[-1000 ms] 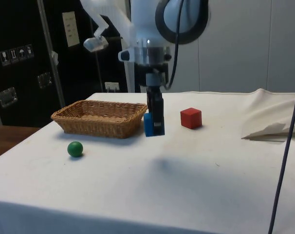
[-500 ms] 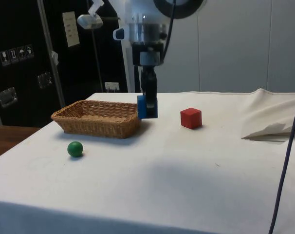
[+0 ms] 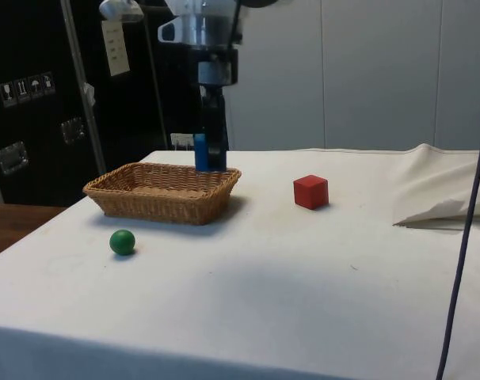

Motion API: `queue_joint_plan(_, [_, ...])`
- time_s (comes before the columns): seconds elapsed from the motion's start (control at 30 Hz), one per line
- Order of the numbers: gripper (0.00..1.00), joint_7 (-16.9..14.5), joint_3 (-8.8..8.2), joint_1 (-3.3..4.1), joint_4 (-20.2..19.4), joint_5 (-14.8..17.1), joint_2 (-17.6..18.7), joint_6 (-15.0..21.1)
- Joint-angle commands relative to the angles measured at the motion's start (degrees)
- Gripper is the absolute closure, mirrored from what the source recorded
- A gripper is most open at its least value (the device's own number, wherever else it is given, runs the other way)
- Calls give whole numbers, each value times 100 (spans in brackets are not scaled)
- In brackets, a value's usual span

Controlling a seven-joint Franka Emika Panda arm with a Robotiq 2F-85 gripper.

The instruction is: Place all non-red objects into the basket.

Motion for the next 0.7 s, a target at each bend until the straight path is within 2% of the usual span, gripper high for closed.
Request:
queue_joint_plan(0.0, [100,-46,-34,-23,155,-6,109,-86])
queue_joint_plan(0.2, [100,-235,-201,-29,584,57,430,-166])
queue_joint_plan(0.23, [100,-178,-206,-6,521,6,390,-103])
queue_joint_plan(0.3, [100,-292,-252,-34,710,69,521,-201])
queue_joint_plan(0.53, [100,-493,-441,-52,1197,115,894,-286])
queue_joint_plan(0.57, [100,-413,-470,-11,1140,40,865,-212])
queue_joint_plan(0.6, [100,-516,-464,-52,1261,120,940,-298])
queue_joint_plan(0.67, [100,-584,-533,-63,1461,143,1089,-355])
